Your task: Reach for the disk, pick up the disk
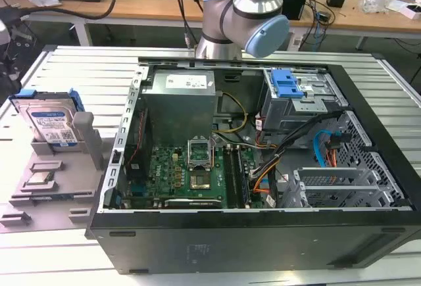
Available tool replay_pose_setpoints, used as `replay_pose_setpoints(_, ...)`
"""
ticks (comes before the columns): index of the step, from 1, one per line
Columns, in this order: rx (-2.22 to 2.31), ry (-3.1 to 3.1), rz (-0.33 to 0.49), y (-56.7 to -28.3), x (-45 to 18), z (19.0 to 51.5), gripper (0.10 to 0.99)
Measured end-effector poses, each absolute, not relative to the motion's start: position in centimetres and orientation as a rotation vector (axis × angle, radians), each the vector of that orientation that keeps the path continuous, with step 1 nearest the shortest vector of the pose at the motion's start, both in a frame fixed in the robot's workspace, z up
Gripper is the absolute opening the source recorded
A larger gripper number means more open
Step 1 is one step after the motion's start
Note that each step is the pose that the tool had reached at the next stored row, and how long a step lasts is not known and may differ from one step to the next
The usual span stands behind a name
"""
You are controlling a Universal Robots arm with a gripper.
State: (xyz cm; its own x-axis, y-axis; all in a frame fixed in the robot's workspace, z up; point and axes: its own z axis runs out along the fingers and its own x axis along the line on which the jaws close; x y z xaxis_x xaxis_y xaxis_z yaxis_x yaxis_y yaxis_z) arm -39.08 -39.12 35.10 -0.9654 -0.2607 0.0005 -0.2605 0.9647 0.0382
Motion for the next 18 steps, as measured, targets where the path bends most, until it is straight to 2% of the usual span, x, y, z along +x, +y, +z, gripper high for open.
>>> replay_pose_setpoints(18, 1.0, -2.964, -0.056, -39.12, -39.08, 35.1, 0.106)
